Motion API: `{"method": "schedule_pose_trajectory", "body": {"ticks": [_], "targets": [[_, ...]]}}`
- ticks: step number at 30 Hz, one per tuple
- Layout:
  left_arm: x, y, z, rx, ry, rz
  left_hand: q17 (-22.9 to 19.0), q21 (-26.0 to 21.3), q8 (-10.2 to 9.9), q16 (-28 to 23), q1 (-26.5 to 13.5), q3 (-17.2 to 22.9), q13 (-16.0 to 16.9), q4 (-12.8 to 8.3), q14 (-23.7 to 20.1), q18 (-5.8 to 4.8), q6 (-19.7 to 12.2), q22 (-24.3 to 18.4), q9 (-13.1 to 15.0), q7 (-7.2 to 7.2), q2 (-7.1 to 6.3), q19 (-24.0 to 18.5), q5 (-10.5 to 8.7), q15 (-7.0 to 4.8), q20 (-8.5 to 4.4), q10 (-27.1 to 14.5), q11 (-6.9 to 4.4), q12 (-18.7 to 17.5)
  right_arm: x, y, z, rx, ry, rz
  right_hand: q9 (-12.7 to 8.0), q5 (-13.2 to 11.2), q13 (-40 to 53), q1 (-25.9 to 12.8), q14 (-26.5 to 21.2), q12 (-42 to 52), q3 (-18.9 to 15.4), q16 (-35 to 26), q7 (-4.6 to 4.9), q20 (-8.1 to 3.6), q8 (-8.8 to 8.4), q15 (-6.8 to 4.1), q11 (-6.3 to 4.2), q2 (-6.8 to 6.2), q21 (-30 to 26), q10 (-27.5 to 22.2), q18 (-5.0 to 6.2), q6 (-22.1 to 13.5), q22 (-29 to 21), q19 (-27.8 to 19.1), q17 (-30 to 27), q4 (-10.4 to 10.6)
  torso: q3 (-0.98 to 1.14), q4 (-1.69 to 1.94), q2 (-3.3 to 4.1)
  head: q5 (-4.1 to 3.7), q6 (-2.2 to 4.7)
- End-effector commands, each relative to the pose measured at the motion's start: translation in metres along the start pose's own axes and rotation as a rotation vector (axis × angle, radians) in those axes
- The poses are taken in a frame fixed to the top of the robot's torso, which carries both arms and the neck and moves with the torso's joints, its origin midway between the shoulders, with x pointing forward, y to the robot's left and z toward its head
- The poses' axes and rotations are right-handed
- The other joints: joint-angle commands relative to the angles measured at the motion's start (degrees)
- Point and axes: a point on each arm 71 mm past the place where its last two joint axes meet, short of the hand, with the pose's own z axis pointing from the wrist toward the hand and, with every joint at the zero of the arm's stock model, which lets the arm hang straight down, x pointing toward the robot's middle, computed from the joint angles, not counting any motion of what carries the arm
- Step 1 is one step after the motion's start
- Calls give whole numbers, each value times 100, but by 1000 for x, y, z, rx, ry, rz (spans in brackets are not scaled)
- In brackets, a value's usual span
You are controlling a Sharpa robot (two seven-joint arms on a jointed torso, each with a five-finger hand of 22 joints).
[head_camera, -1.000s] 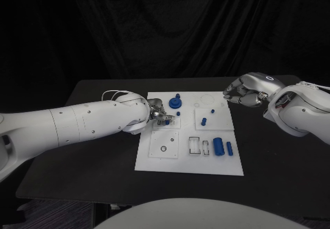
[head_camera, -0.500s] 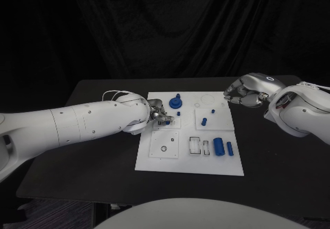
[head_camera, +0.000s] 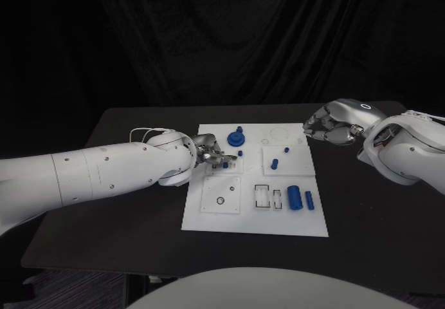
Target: Assemble the parts on the task board
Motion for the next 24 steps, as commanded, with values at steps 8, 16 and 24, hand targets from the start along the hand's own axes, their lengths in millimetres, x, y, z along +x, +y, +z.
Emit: {"method": "schedule_pose_trajectory", "body": {"ticks": [8,16,24], "targets": [[-34,-12,-10,186,-124,7,1509,48,63,15,962,132,1508,-44,603,-55,-256,531,284,-24,285,64,695,-41,1,605,-44,15,1,-4,0,34,10,-3,-5,24,1157,46,391,-29,28,-41,-6,22,-26,40,46,-8,-24,342,59,38,1179,200,625,0,6,-15,-17,23,-1],[-45,-7,-4,123,-28,-6,1509,72,3,15,1025,93,1508,-7,603,-63,-277,572,259,0,283,76,726,-19,14,605,-28,15,1,-4,1,36,11,-4,-5,24,1157,46,391,-29,28,-41,-6,22,-26,40,46,-8,-24,342,59,38,1179,200,625,0,21,-3,-29,-13,-1],[-46,-3,7,-9,173,-28,1509,87,-372,15,1401,239,1508,-24,603,-69,-252,624,-121,35,215,93,888,-3,32,605,-4,15,2,-4,2,36,14,-5,-5,24,1157,46,391,-29,28,-41,-6,22,-26,40,46,-8,-24,342,59,38,1179,200,625,0,18,4,-30,-19,-1]]}}
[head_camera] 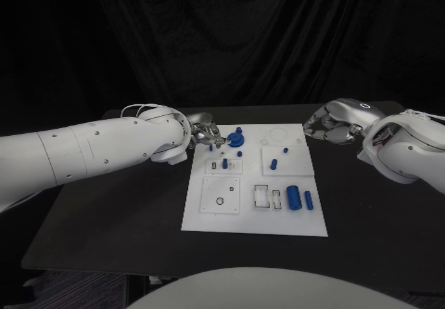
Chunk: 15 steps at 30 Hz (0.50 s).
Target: Assemble the parts on the task board
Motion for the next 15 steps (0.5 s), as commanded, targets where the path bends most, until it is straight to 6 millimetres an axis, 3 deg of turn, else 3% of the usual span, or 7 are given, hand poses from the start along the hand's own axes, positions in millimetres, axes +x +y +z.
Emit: {"method": "schedule_pose_trajectory", "body": {"ticks": [1,2,5,11,15], "targets": [[8,1,3,-88,203,-28,1509,33,-93,15,52,35,1507,1,594,-69,4,625,-101,45,-11,34,-50,5,-9,585,17,15,1,-1,0,18,9,-1,-6,24,1153,46,391,-32,28,-19,-6,22,-26,40,46,-8,-24,342,60,38,1179,200,625,0,-5,6,7,6,-1],[8,1,4,-106,221,-22,1509,39,-199,15,5,9,1507,9,594,-72,48,639,-223,67,-33,43,-184,19,5,585,36,15,2,-1,0,18,9,-1,-5,24,1150,42,391,-34,35,-19,-9,21,-24,39,44,-6,-23,341,59,47,1179,201,626,1,-1,0,13,10,-1],[7,-1,8,-148,261,-4,1509,36,-265,15,-65,-47,1507,10,594,-71,97,645,-305,81,-59,46,-292,32,16,585,49,15,2,0,1,17,9,-1,-5,24,1150,42,391,-34,35,-19,-9,21,-24,39,44,-6,-23,341,59,47,1179,201,626,1,-2,-13,17,25,-1],[5,-3,14,-211,318,33,1509,20,-371,15,-386,-289,1507,12,594,-69,248,662,-440,96,-62,56,-858,50,38,585,66,15,2,0,1,15,10,-1,-5,24,1150,42,391,-34,35,-19,-9,21,-24,39,44,-6,-23,341,59,47,1179,201,626,1,-5,-7,17,21,-1],[5,-4,18,-240,342,52,1509,9,-376,15,-408,-308,1507,9,594,-66,257,656,-446,94,-60,50,-886,50,38,585,66,15,2,1,1,14,11,-1,-5,24,1150,42,391,-34,35,-19,-9,21,-24,39,44,-6,-23,341,59,47,1179,201,626,1,-7,-13,24,23,-1]]}}
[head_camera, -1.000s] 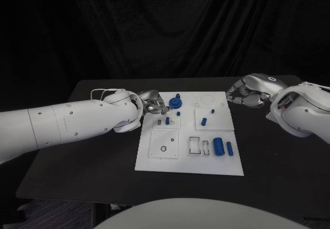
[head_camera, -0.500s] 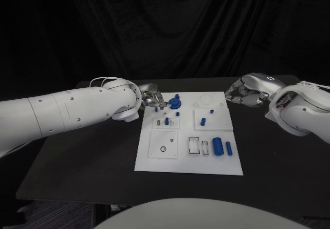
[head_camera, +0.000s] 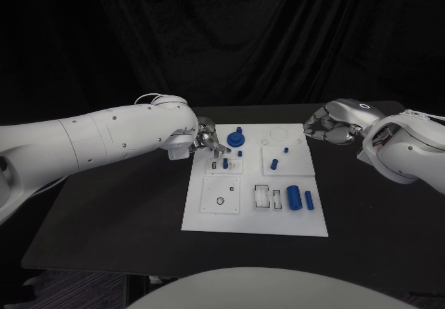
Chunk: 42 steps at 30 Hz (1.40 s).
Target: Assemble the parts on the task board
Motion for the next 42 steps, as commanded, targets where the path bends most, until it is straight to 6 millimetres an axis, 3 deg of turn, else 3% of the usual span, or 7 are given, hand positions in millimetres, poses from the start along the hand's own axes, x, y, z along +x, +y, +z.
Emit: {"method": "schedule_pose_trajectory", "body": {"ticks": [1,15,26,29,36,42], "targets": [[4,2,1,-60,90,23,1509,-23,-71,15,-46,-37,1507,-7,594,-63,9,647,-39,-2,13,20,-20,51,18,607,47,15,1,-1,0,17,7,-1,-5,24,1153,43,391,-20,35,-19,-9,21,-24,39,44,-6,-23,341,59,47,1180,201,626,1,-3,-2,8,2,-1],[2,-7,6,-52,94,32,1509,-72,-413,15,141,-37,1507,-53,594,-56,91,646,-471,33,71,6,150,74,38,607,76,15,2,1,0,14,10,0,-5,24,1153,43,391,-20,35,-19,-9,21,-24,39,44,-6,-23,341,59,47,1180,201,626,1,0,7,6,35,-1],[1,-17,9,-9,77,27,1509,-123,-566,15,295,6,1507,-79,594,-45,182,636,-672,38,97,-20,446,84,49,607,83,15,2,1,0,13,12,0,-4,27,1152,43,392,-21,45,-19,-12,20,-22,37,41,-6,-24,341,59,56,1179,201,627,-1,-1,10,7,19,-1],[1,-18,10,-7,80,29,1509,-153,-621,15,397,48,1507,-115,594,-39,201,629,-736,36,93,-37,661,85,51,607,83,15,2,1,0,14,12,0,-5,28,1147,43,391,-24,51,-23,-13,19,-23,36,40,-7,-27,338,59,58,1178,201,621,-3,-3,16,8,11,-1],[2,-20,12,-12,90,35,1509,-193,-658,15,461,84,1507,-133,594,-29,201,610,-774,37,96,-62,780,86,53,607,84,15,2,2,1,12,13,1,-5,28,1147,43,391,-24,51,-23,-13,19,-23,36,40,-7,-27,338,59,58,1178,201,621,-3,-1,4,5,15,-1],[3,-20,12,-16,93,36,1509,-218,-710,15,563,157,1507,-168,594,-25,203,612,-826,39,85,-73,1039,88,55,607,86,15,2,1,0,14,15,0,-5,29,1145,42,391,-25,54,-24,-13,19,-24,35,40,-9,-35,336,61,59,1176,198,620,-4,-1,-1,9,20,-1]]}}
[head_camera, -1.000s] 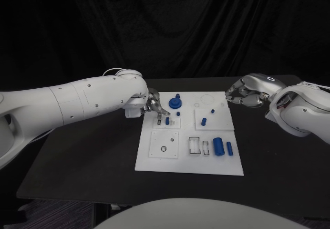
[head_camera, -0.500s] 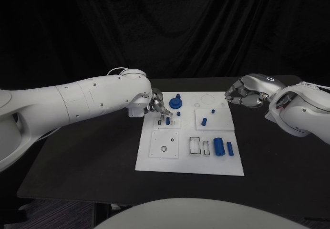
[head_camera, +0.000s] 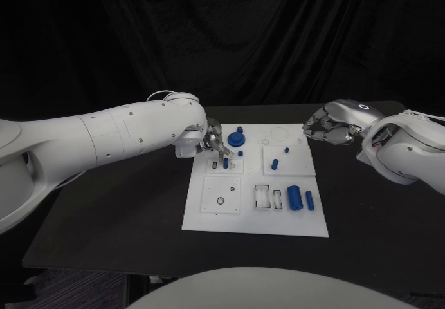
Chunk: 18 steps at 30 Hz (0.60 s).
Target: Assemble the parts on the task board
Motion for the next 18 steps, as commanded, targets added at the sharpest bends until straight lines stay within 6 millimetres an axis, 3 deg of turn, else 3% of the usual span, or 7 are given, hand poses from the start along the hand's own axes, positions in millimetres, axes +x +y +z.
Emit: {"method": "schedule_pose_trajectory", "body": {"ticks": [1,4,18], "targets": [[2,-2,0,19,18,2,1509,-39,-23,15,59,44,1505,-10,595,-25,31,612,-12,8,-8,-30,57,46,13,607,46,13,1,-1,-1,17,7,-1,-5,29,1146,42,391,-36,21,-24,8,19,-24,35,40,-9,-35,336,61,39,1176,198,620,-4,0,-5,3,9,-1],[2,-3,1,19,19,3,1509,-37,-34,15,90,74,1505,-21,595,-27,35,620,-24,6,-11,-25,142,46,13,607,44,13,1,-1,-1,17,8,-1,-5,29,1146,42,391,-36,21,-24,8,19,-24,35,40,-9,-35,336,61,39,1176,198,620,-4,1,-5,4,11,-1],[5,-4,3,12,35,10,1509,-38,-40,15,114,99,1505,-32,595,-27,41,624,-30,3,-14,-23,196,45,13,607,43,13,2,1,1,11,12,-1,-5,29,1146,42,391,-36,21,-24,8,19,-24,35,40,-9,-35,336,61,39,1176,198,620,-4,-2,6,-3,-3,-1]]}}
